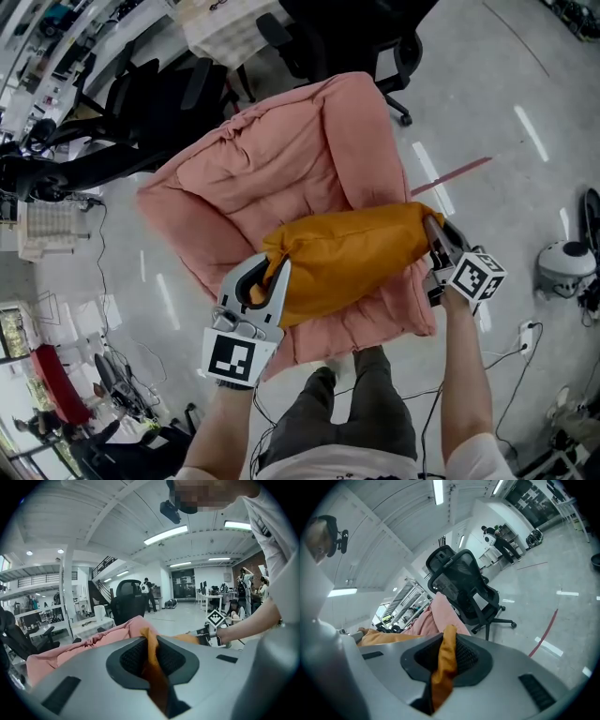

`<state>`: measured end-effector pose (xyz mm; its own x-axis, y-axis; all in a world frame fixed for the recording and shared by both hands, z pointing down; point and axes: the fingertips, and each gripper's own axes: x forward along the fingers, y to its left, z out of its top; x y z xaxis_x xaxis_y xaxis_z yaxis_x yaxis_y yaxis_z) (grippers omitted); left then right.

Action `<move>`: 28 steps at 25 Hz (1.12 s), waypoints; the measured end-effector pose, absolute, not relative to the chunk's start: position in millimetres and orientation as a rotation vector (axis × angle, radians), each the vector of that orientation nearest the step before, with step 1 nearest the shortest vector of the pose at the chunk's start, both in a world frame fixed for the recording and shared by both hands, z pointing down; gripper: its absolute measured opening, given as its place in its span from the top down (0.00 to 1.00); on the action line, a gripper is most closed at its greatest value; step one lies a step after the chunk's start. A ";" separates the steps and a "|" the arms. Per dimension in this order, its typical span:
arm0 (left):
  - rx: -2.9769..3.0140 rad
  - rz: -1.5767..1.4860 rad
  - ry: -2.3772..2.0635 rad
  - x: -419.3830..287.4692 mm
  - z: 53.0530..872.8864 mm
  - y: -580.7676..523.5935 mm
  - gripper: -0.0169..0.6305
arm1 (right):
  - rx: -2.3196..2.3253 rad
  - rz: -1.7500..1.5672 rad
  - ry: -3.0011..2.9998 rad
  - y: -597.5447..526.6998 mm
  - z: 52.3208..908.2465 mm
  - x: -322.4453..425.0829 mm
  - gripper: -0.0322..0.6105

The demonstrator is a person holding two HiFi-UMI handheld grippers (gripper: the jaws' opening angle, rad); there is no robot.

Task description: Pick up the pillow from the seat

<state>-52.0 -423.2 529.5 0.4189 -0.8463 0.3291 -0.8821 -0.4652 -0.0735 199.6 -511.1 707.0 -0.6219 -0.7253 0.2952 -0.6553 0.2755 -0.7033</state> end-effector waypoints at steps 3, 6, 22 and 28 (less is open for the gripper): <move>2.558 0.460 -1.556 -56.3 517.6 -411.5 0.89 | -1.330 -1.216 2.461 -500.5 688.4 199.5 0.86; 2.555 0.423 -1.557 -63.9 502.6 -396.9 0.89 | -1.322 -1.147 2.485 -488.5 663.2 197.6 0.87; 2.666 0.170 -1.534 -104.0 377.8 -300.2 0.89 | -1.412 -0.696 2.555 -397.8 461.0 190.7 0.87; 2.706 0.080 -1.512 -124.3 296.8 -258.3 0.89 | -1.433 -0.570 2.550 -350.6 362.9 176.2 0.87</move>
